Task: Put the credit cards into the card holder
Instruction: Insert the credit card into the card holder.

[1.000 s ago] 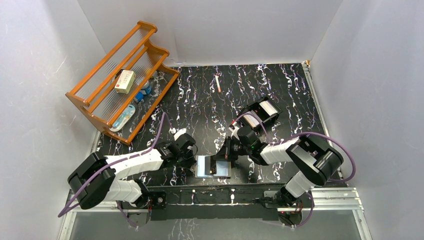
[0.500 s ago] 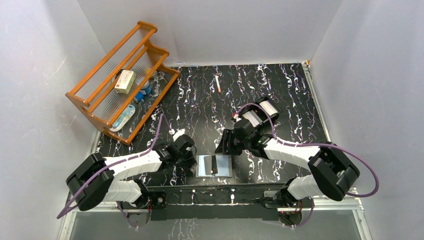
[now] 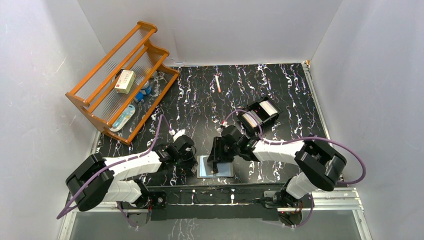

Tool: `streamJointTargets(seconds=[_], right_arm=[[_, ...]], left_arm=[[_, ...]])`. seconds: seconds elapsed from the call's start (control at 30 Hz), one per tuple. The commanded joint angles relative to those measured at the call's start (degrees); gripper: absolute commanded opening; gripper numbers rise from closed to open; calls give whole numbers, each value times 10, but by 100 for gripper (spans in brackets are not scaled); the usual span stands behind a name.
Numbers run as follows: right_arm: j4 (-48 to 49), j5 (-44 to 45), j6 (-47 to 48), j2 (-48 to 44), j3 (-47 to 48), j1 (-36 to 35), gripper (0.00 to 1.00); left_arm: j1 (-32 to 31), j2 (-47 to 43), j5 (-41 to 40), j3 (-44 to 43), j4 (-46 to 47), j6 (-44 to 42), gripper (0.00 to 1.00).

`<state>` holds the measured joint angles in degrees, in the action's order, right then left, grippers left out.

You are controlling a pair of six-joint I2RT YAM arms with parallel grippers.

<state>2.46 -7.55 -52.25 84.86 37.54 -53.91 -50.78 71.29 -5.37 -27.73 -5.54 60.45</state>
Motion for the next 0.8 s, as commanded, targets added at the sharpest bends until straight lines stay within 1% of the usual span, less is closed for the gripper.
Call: streamJointTargets(seconds=[0.0, 0.13, 0.27, 0.3, 0.37, 0.47, 0.6, 0.77], right_arm=[[15, 20, -38, 21, 27, -22, 54], [22, 22, -65, 23, 28, -27, 47], [65, 35, -123, 9, -14, -29, 39], [58, 43, -122, 5, -15, -29, 39], [-3, 75, -100, -1, 8, -29, 41], [-53, 81, -77, -12, 30, -30, 46], [-43, 71, -85, -10, 26, -46, 46], [-16, 50, -89, 21, 32, -53, 42]], left_arm=[[-3, 6, 12, 13, -24, -6, 0], [-3, 5, 14, 14, -22, -2, 0], [-3, -4, 21, 20, -6, 4, 0], [-3, -7, 19, 20, -8, 5, 0], [-3, -12, 13, 18, -19, 5, 0], [-3, -20, 10, 22, -22, 10, 0], [-3, -23, 9, 24, -18, 15, 0], [-3, -20, 8, 25, -17, 18, 0]])
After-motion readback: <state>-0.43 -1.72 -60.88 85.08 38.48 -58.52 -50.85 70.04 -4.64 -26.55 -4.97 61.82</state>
